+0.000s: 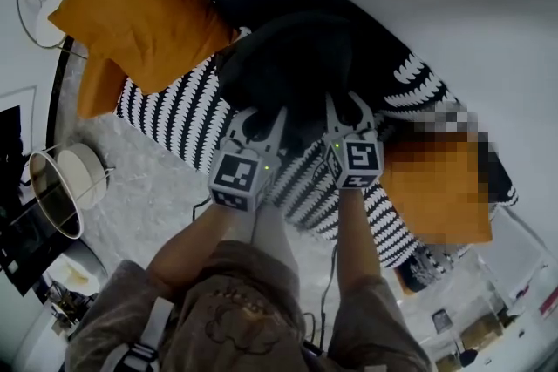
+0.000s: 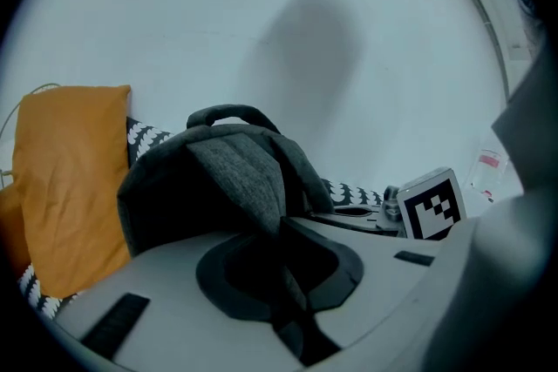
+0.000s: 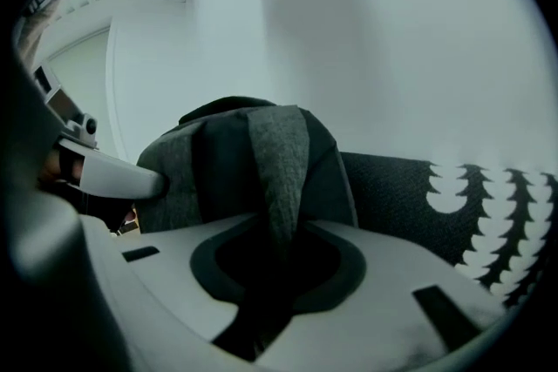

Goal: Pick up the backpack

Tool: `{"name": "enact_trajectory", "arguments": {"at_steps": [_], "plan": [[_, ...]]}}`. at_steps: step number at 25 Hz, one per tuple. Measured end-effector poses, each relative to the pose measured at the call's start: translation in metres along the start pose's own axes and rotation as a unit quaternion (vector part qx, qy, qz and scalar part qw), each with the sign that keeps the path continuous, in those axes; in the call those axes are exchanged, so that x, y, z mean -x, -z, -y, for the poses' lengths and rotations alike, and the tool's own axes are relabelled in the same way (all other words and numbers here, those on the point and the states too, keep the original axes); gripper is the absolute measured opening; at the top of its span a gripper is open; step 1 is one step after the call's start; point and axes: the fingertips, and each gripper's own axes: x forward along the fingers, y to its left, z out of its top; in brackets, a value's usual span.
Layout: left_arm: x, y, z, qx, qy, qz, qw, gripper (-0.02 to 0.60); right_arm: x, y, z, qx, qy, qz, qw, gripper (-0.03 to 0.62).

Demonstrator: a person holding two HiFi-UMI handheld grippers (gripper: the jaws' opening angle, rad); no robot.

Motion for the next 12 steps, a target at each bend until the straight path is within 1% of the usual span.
{"name": "enact_trajectory", "arguments": {"at_steps": [1,3,8,10,12], "plan": [[0.003,-0.003,0.003,-0.005,0.004,0.002,1.0,0.031,0.006,-0.003,-0.001,-0.001,0.002,0.003,1.0,0.063],[0.014,-0.013,0.009,-0.017,0.01,0.009,0.9998,0.031,0.02,-0.014,-0.006,-0.006,0.003,0.012,1.0,0.057],[0.046,-0.052,0.03,-0.044,0.034,0.026,0.9981,0.029,0.064,-0.066,-0.02,-0.019,0.01,0.048,0.999,0.052],[0.065,-0.066,0.042,-0.058,0.044,0.03,0.9969,0.029,0.088,-0.083,-0.028,-0.022,0.017,0.06,0.998,0.052],[0.089,-0.075,0.058,-0.06,0.058,0.03,0.996,0.029,0.119,-0.098,-0.038,-0.022,0.023,0.067,0.997,0.052]]}}
